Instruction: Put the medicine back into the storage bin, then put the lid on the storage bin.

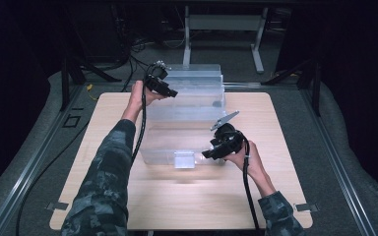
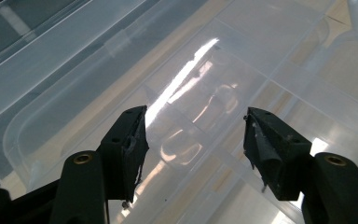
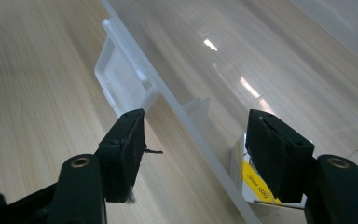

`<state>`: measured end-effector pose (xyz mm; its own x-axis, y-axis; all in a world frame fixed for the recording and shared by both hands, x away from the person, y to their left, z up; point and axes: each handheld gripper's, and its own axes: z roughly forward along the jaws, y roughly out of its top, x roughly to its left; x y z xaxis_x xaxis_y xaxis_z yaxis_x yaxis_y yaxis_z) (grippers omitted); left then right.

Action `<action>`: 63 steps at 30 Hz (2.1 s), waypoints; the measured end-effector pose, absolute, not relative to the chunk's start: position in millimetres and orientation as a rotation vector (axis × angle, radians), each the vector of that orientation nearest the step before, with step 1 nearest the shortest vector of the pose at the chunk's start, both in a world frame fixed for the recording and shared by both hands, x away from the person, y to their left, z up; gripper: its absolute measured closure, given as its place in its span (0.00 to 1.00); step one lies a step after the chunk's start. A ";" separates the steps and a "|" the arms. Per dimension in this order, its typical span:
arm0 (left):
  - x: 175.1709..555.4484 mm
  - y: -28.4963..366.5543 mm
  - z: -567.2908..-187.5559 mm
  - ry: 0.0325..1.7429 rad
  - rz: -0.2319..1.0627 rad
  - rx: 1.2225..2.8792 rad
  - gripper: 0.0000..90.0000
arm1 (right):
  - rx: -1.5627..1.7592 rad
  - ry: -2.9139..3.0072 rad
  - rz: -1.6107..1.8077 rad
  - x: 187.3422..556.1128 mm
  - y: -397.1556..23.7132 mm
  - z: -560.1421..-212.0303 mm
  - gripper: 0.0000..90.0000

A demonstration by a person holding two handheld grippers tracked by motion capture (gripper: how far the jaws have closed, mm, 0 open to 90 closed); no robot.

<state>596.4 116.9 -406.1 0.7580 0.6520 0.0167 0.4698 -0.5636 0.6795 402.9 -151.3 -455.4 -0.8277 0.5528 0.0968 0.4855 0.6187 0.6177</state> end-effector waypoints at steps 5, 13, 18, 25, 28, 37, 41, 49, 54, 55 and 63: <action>596.0 120.3 -405.3 0.826 0.317 2.268 0.51 | 0.872 2.749 0.993 404.3 -145.7 -460.3 0.44; 593.8 125.8 -403.6 0.824 0.276 2.267 0.68 | 0.858 2.758 0.991 404.1 -139.0 -463.9 0.50; 593.8 125.4 -404.5 0.834 0.255 2.261 0.73 | 0.868 2.759 1.008 404.1 -138.4 -465.8 0.57; 593.0 124.8 -403.9 0.830 0.253 2.279 0.78 | 0.885 2.751 0.997 404.9 -138.3 -470.3 0.66; 592.7 124.4 -403.6 0.821 0.253 2.290 0.79 | 0.895 2.733 1.012 405.5 -139.7 -472.0 0.70; 592.8 124.6 -402.3 0.800 0.239 2.304 0.82 | 0.914 2.722 1.035 405.5 -141.4 -472.7 0.70; 592.2 124.4 -401.1 0.797 0.233 2.309 0.83 | 0.938 2.716 1.053 405.8 -141.5 -473.3 0.70; 590.2 122.3 -398.1 0.783 0.241 2.326 0.85 | 0.955 2.713 1.044 406.0 -141.1 -472.9 0.70; 588.2 121.2 -395.4 0.781 0.238 2.332 0.85 | 0.966 2.704 1.047 405.2 -140.4 -473.2 0.69; 587.8 121.1 -394.6 0.779 0.235 2.335 0.85 | 0.973 2.706 1.053 405.2 -140.2 -473.3 0.69; 584.2 121.2 -387.6 0.760 0.197 2.347 0.86 | 0.994 2.686 1.023 404.1 -138.5 -473.1 0.68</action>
<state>584.2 121.2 -387.6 0.8205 0.5691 -0.0550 0.4706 -0.6176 0.6302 404.1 -138.5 -473.1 -0.7818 0.6096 0.1309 0.5421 0.5609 0.6257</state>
